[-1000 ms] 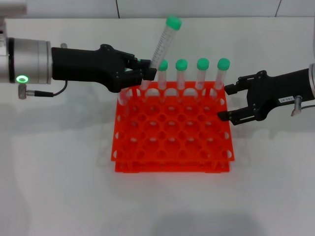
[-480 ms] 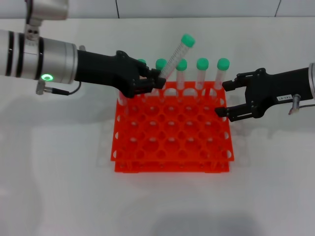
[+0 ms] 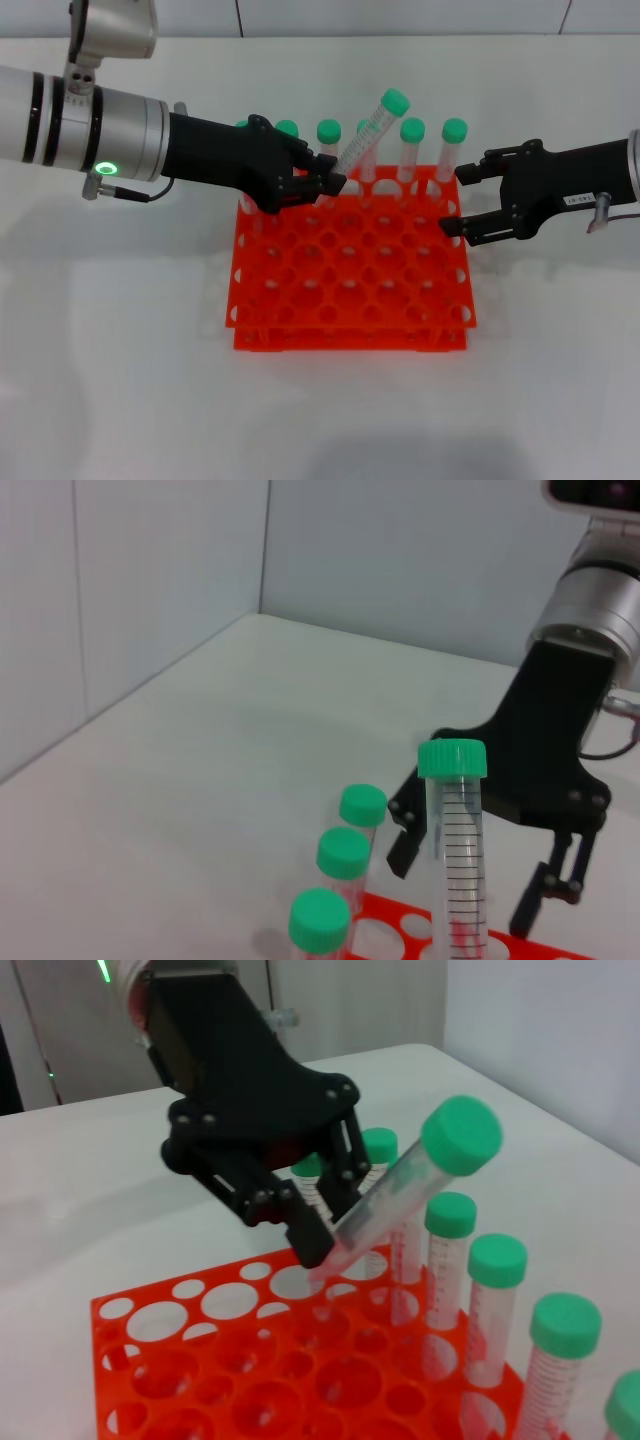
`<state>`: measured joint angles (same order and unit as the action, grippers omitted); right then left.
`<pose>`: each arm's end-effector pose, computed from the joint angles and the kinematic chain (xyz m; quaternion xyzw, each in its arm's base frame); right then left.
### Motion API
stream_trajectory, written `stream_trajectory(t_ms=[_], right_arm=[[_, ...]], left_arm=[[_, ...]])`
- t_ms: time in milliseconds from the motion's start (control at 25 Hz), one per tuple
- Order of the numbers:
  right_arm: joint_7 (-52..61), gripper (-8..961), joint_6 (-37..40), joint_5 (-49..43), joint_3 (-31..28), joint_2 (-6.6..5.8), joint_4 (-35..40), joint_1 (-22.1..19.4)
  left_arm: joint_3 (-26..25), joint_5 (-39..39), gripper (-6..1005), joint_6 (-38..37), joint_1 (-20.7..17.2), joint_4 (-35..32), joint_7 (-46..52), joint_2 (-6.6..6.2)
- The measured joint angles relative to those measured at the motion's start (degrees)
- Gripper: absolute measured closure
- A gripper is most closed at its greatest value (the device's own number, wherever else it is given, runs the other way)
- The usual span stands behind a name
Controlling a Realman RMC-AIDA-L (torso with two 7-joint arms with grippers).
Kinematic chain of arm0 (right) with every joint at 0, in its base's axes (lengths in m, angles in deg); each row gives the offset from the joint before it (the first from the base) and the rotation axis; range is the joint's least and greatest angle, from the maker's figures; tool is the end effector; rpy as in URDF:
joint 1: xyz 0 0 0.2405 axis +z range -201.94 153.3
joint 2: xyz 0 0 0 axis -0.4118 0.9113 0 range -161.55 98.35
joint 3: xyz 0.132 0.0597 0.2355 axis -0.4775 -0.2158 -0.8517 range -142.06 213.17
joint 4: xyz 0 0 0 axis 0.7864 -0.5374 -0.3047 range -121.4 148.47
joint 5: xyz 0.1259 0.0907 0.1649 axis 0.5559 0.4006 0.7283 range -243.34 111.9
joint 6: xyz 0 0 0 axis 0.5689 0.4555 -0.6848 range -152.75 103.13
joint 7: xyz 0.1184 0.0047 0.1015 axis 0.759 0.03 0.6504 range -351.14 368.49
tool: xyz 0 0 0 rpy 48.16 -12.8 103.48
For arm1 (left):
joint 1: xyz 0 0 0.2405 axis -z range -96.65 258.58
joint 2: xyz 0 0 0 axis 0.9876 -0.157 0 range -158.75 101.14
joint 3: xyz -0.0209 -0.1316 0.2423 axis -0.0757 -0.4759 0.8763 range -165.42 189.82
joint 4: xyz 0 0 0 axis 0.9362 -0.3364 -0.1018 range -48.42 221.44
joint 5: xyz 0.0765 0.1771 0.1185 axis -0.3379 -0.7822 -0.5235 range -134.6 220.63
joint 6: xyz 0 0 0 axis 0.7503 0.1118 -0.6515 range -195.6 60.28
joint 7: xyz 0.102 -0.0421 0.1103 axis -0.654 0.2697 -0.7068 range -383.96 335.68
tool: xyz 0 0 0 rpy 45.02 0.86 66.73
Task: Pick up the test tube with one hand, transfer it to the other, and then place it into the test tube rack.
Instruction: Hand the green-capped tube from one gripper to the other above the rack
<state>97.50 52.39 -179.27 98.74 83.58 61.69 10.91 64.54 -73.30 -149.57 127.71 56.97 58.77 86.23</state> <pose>0.2319 0.4090 -0.0203 -0.9802 0.1134 0.0931 0.1333 -0.2083 0.4175 -0.0468 -0.9795 -0.1304 -0.1423 0.0578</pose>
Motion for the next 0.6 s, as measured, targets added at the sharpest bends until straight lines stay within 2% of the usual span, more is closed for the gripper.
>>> stream_trajectory(t_ms=[360, 600], right_arm=[[-0.01, 205, 0.70, 0.01, -2.54, -0.33, 0.00, -0.67], [0.21, 204, 4.61, 0.32, -6.31, -0.66, 0.02, -0.19]], left_arm=[[0.13, -0.17, 808, -0.10, -0.34, -0.14, 0.45, 0.01], [0.13, -0.07, 807, -0.07, -0.79, -0.51, -0.84, 0.06]])
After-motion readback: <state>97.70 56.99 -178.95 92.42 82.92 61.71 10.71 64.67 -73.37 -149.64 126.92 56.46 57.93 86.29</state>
